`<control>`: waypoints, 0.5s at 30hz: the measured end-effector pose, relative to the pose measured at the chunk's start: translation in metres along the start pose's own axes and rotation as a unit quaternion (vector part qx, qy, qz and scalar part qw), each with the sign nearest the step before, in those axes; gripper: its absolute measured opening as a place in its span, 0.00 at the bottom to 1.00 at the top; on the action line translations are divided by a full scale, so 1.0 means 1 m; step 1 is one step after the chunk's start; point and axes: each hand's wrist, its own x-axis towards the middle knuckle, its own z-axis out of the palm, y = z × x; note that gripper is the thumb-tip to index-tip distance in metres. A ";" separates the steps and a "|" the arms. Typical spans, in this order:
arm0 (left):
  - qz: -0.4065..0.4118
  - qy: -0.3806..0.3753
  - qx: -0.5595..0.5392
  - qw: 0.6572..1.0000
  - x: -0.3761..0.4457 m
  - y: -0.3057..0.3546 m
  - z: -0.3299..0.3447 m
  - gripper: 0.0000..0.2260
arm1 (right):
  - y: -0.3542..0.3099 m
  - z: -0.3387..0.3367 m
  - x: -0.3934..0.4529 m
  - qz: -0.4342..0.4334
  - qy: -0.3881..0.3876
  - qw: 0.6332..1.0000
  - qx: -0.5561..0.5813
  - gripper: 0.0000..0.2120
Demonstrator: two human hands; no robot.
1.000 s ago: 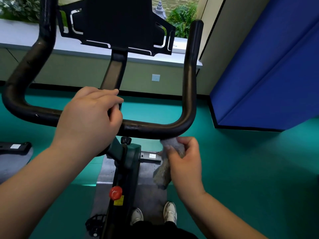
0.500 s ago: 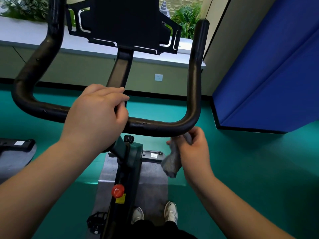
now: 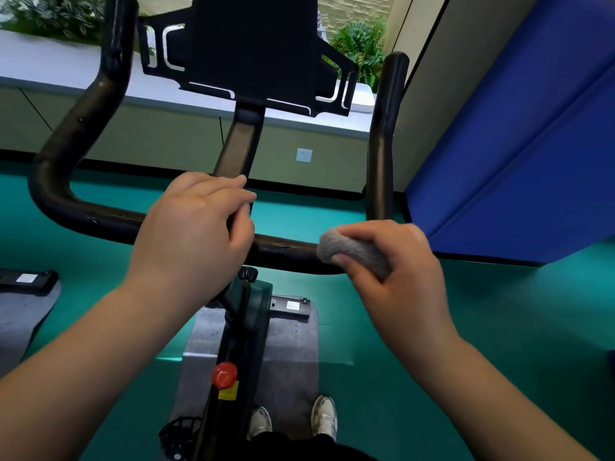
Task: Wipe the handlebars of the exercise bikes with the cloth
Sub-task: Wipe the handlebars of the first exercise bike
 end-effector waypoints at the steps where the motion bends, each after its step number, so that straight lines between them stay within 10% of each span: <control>1: -0.001 0.005 -0.005 1.000 -0.001 -0.001 0.000 0.13 | -0.002 0.004 0.004 -0.033 -0.022 0.999 -0.027 0.10; 15: -0.005 -0.013 -0.068 0.998 -0.016 -0.015 -0.010 0.15 | -0.027 0.038 0.025 -0.133 -0.079 0.986 -0.064 0.13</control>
